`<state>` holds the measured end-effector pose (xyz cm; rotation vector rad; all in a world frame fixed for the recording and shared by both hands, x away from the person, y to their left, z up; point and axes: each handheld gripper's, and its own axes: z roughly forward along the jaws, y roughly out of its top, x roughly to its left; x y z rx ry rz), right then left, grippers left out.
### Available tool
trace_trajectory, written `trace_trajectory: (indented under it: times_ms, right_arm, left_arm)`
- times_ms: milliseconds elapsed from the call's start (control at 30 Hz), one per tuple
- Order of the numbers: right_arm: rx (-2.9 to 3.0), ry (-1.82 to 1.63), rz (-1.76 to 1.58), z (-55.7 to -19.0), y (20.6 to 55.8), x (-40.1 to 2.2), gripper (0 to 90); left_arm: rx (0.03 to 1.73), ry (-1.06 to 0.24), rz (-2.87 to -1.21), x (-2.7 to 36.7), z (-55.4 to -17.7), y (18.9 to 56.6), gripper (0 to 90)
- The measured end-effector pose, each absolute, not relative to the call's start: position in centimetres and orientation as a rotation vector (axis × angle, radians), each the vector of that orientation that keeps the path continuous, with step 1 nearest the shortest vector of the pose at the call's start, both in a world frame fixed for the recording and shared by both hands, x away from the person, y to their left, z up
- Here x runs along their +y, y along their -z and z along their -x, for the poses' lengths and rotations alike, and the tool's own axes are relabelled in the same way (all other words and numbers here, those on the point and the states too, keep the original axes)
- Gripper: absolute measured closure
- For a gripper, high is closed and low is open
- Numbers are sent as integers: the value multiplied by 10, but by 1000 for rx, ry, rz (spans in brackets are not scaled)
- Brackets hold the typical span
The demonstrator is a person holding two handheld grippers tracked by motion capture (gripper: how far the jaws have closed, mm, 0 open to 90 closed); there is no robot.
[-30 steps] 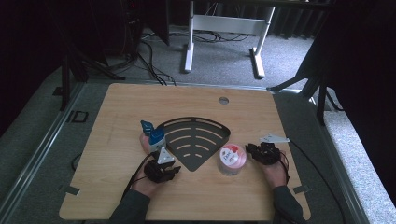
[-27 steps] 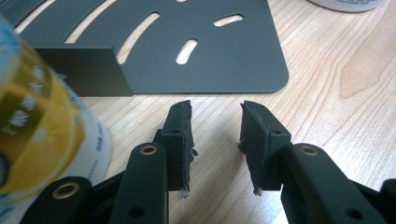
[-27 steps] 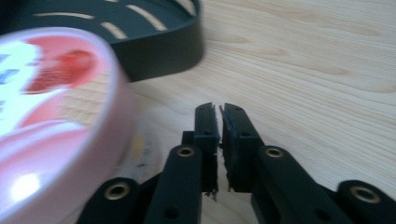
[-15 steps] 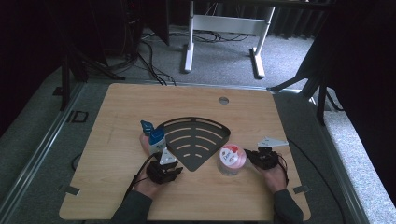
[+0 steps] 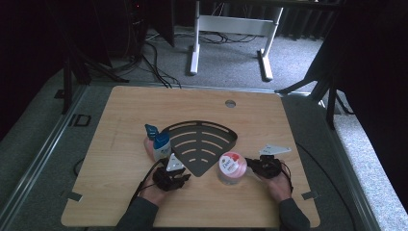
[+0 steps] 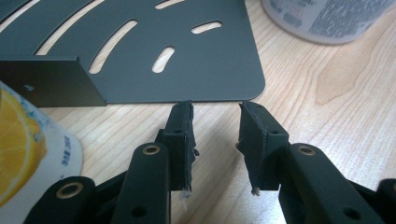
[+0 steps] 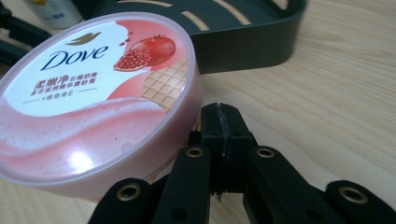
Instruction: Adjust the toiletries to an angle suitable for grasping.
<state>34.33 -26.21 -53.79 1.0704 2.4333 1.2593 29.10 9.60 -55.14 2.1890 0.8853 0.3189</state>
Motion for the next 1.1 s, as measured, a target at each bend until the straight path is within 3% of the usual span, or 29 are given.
trace_trajectory:
  times_ms: [767, 1100]
  right_arm:
    - [2568, -1211, -936, -325, 541, -221, 865]
    - [2563, -1217, -949, -325, 541, -224, 786]
  left_arm:
    - [828, -295, -2181, 91, -287, 549, 553]
    - [803, -297, -2200, 89, -287, 548, 483]
